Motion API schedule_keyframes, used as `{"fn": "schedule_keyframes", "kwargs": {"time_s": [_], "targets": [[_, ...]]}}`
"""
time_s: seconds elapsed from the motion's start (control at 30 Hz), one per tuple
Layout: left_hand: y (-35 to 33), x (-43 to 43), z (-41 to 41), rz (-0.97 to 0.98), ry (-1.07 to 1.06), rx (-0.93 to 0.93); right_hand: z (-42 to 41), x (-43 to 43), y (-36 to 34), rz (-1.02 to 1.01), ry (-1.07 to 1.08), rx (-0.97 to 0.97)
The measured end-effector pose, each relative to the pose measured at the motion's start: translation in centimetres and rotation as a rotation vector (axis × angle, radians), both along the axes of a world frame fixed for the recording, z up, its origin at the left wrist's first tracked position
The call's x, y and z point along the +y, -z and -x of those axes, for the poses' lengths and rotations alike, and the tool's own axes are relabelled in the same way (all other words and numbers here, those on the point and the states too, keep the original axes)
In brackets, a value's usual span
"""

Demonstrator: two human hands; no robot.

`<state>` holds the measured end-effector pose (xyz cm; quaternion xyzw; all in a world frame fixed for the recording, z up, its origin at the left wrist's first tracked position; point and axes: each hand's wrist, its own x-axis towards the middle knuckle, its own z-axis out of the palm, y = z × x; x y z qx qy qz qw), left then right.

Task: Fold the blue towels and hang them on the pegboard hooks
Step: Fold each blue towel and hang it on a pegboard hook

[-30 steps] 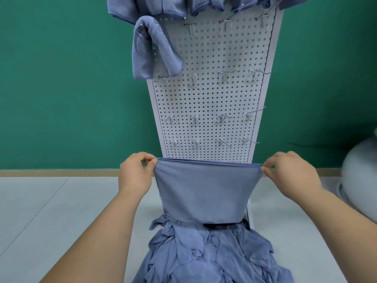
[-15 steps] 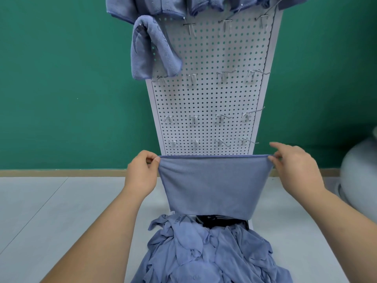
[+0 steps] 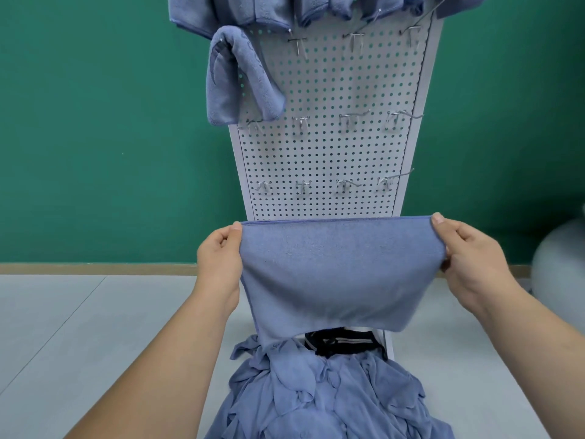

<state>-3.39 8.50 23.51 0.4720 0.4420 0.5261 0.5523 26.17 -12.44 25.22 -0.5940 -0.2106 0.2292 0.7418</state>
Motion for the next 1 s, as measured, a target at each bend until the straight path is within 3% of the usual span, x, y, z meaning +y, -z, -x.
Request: {"fn": "schedule_keyframes", "kwargs": {"time_s": [0.1,0.2,0.47,0.8,1.0], "targets": [[0.3,-0.7,-0.7,0.003,-0.086,0.067,0.8,0.3,0.4,-0.002,0.056,0.062],[0.8,-1.9,-1.6,0.006,-0.038,0.142,2.1,0.9,0.9,0.02,0.086,0.043],[0.7,-7.2,-5.4,-0.055,0.295,0.211,7.1,2.7,2.0,0.093,-0.05,-0.209],[1.2,-9.9,-7.1,-0.14,0.359,0.182,9.8,2.8,2.8,0.196,-0.132,-0.505],[1.3,-10.1,-6.9,-0.133,0.359,0.167,10.2,2.4,2.9,0.22,-0.116,-0.543]]}}
